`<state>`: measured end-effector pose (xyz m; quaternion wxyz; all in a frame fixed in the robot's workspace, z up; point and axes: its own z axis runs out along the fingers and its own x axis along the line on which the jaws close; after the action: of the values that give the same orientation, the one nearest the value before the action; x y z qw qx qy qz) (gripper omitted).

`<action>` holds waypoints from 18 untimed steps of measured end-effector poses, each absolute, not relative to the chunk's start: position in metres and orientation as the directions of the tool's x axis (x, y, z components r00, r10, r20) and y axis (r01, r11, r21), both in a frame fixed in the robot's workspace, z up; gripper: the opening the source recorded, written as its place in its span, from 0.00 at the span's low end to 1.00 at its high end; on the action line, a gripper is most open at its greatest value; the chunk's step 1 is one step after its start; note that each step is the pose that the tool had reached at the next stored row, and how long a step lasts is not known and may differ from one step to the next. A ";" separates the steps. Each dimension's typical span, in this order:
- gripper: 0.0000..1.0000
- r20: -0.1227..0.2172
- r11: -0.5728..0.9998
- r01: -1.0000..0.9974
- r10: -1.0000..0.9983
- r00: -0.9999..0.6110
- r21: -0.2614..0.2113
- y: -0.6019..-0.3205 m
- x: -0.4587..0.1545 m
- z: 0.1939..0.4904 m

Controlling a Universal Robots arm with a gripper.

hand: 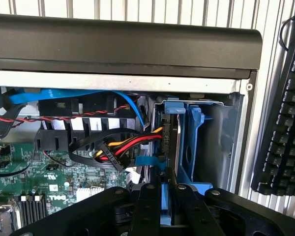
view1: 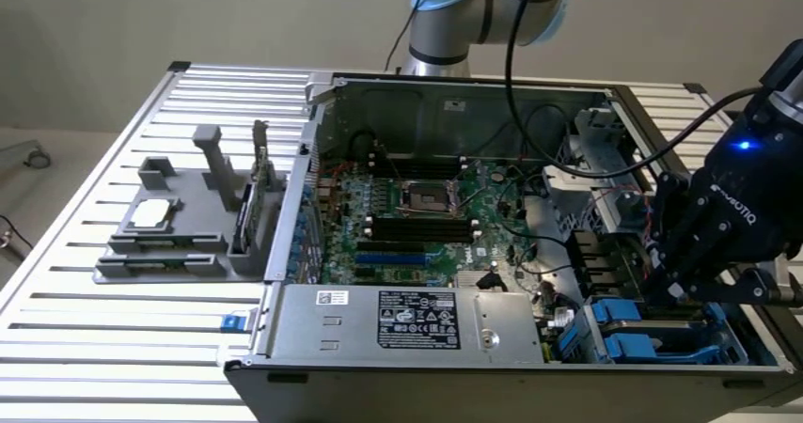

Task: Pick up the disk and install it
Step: 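Insert the second disk wire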

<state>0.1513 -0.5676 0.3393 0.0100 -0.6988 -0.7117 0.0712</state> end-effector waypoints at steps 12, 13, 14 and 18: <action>0.16 -0.085 0.003 0.993 0.996 -0.013 -0.115 -0.568 0.152 0.340; 0.16 -0.085 0.001 0.993 0.996 -0.011 -0.115 -0.568 0.152 0.341; 0.16 -0.085 -0.001 0.993 0.996 -0.009 -0.115 -0.568 0.152 0.342; 0.16 -0.085 -0.009 0.993 0.996 0.000 -0.115 -0.569 0.152 0.342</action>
<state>0.1515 -0.5689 0.3423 0.0108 -0.7069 -0.7037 0.0711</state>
